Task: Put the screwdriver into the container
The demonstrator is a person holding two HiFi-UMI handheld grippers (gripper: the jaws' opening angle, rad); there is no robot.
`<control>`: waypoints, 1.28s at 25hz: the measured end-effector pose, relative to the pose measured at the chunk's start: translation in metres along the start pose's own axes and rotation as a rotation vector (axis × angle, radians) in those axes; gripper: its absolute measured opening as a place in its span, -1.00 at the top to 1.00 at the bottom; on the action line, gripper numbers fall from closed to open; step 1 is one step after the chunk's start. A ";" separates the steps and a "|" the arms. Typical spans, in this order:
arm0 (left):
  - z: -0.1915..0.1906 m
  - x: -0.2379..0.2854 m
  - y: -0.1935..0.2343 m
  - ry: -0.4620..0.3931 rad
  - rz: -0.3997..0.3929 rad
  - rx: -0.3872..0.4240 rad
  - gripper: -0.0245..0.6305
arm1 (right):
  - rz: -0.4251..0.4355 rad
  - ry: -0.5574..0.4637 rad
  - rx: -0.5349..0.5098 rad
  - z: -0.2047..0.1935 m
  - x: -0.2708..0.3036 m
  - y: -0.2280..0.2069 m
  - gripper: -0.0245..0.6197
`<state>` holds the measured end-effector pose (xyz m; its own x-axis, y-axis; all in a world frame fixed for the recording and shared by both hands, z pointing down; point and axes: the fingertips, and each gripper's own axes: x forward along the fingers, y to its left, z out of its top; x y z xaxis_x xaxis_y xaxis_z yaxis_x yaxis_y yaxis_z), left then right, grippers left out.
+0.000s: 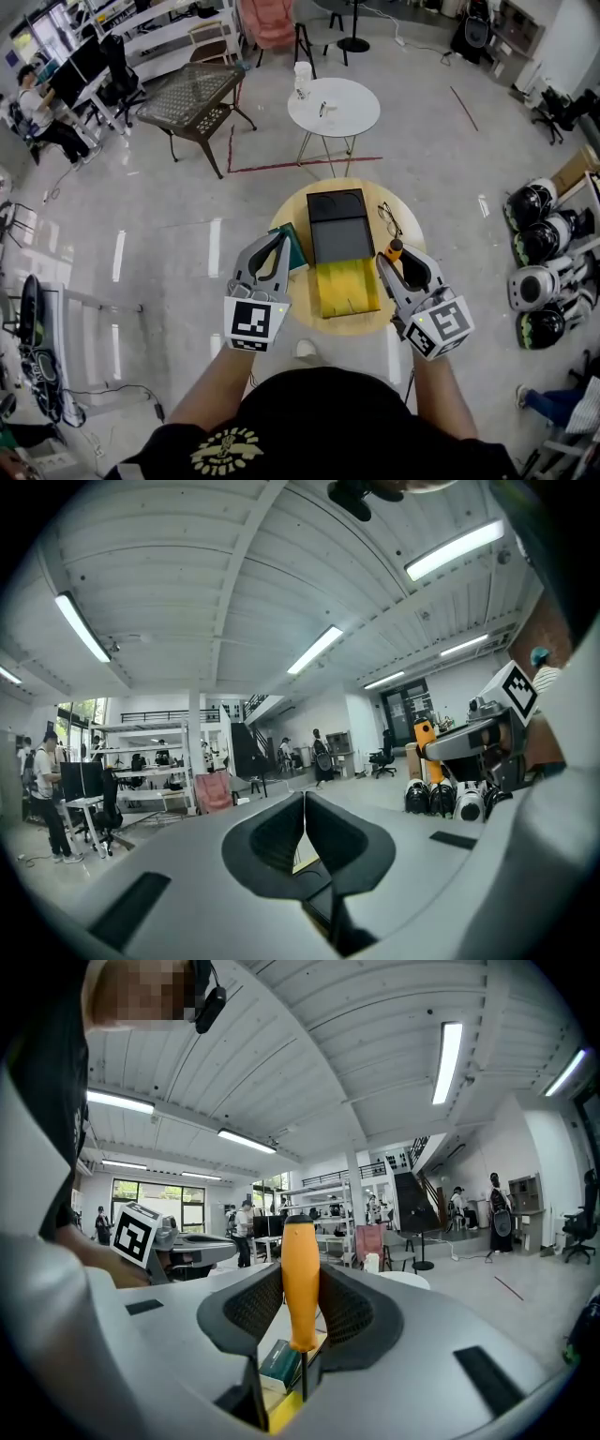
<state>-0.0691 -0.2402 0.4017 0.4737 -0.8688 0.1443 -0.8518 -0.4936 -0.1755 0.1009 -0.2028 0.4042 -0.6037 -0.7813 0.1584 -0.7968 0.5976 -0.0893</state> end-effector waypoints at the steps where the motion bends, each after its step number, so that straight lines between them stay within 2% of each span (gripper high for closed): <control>1: -0.001 0.003 0.004 0.000 -0.003 -0.001 0.86 | -0.005 -0.001 0.000 0.001 0.003 0.000 0.51; 19: -0.016 0.026 0.042 -0.031 -0.090 -0.024 0.86 | -0.067 0.016 -0.046 0.014 0.041 0.015 0.51; 27: -0.023 0.032 0.024 -0.028 -0.144 -0.035 0.86 | -0.087 0.030 -0.042 0.016 0.033 0.014 0.51; 32: -0.023 0.033 0.014 -0.027 -0.149 -0.016 0.86 | -0.071 0.035 -0.027 0.007 0.030 0.010 0.51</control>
<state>-0.0699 -0.2751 0.4263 0.6006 -0.7869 0.1416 -0.7751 -0.6165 -0.1385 0.0743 -0.2217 0.4012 -0.5441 -0.8154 0.1979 -0.8363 0.5459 -0.0500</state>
